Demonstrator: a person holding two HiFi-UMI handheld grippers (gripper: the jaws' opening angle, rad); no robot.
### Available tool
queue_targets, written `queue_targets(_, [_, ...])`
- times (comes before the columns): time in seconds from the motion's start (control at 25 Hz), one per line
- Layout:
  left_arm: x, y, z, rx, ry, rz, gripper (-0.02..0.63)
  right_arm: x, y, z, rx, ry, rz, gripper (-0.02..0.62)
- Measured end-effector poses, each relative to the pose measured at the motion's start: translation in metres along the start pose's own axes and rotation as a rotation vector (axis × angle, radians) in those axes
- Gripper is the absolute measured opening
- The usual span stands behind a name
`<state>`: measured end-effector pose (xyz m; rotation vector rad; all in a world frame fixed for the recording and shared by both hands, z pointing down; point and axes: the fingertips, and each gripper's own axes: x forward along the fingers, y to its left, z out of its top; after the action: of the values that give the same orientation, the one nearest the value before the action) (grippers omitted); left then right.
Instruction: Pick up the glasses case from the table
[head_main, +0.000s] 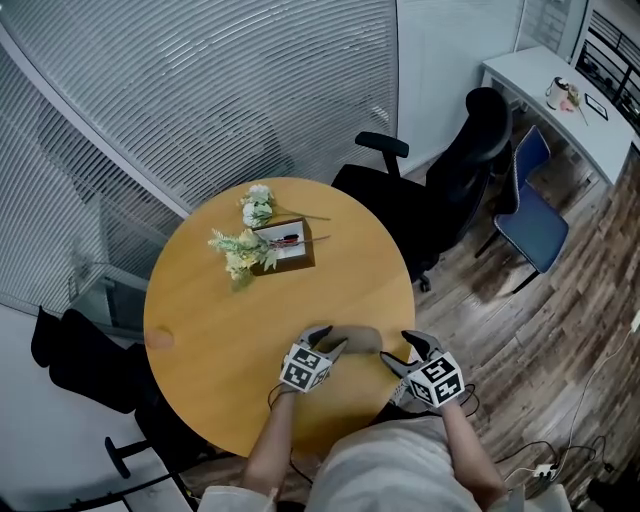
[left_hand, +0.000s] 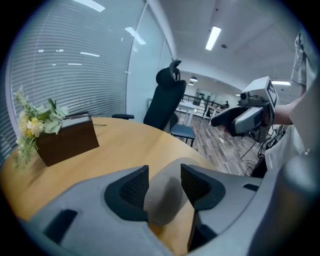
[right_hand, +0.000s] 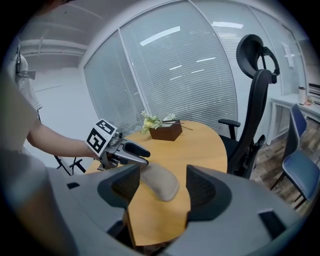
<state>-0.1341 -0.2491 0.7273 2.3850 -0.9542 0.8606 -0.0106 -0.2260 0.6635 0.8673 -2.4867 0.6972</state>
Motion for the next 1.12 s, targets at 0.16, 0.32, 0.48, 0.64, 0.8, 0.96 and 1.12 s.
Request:
queue_targets(0.16, [0.011,0.001,-0.01,0.022,0.06,-0.059,0.203,0.0,0.001,-0.005,0.0,0.013,-0.002,0.275])
queue_targets(0.32, [0.012,0.001,-0.01,0.023,0.055,-0.116,0.22,0.003,0.003,-0.008,-0.005,0.026,0.001,0.275])
queue_targets(0.48, [0.012,-0.001,-0.01,0.064,0.053,-0.137,0.222,0.005,0.005,-0.007,-0.009,0.032,0.004,0.275])
queue_targets(0.64, [0.011,-0.003,-0.009,0.096,0.057,-0.143,0.222,0.008,0.007,-0.006,-0.015,0.037,0.011,0.275])
queue_targets(0.8, [0.009,-0.008,-0.012,0.107,0.05,-0.154,0.222,0.009,0.007,-0.006,-0.019,0.043,0.016,0.275])
queue_targets(0.96, [0.004,-0.013,-0.014,0.124,0.051,-0.164,0.237,0.01,0.009,-0.007,-0.023,0.049,0.021,0.276])
queue_targets(1.12, [0.003,-0.017,-0.017,0.152,0.059,-0.173,0.258,0.011,0.01,-0.009,-0.027,0.054,0.026,0.275])
